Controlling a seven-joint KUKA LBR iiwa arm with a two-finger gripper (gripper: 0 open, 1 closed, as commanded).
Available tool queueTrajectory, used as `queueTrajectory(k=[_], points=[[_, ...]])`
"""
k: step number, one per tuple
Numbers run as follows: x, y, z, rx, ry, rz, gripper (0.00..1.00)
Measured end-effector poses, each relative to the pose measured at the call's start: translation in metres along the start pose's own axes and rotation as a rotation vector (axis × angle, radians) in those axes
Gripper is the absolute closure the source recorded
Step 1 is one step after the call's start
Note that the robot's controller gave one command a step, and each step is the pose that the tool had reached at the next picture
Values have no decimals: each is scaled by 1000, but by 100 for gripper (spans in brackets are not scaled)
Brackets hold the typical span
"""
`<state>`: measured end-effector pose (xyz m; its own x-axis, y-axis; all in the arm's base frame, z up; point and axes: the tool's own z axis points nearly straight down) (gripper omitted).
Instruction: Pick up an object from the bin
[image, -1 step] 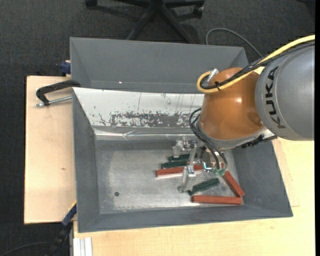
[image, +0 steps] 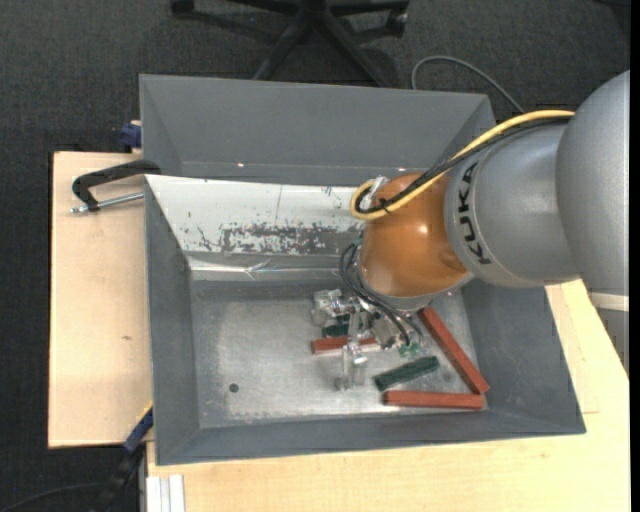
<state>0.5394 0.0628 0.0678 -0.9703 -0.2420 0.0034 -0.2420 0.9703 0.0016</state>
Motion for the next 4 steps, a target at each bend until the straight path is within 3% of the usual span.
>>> queueTrajectory(k=[1, 2, 3, 4], points=[[-1, 0, -3, 0, -5, 2, 100], [-41, 30, -131, 1, -20, 29, 100], [-21, 10, -86, 1, -1, 17, 100], [-56, -39, -106, 5, -15, -43, 100]])
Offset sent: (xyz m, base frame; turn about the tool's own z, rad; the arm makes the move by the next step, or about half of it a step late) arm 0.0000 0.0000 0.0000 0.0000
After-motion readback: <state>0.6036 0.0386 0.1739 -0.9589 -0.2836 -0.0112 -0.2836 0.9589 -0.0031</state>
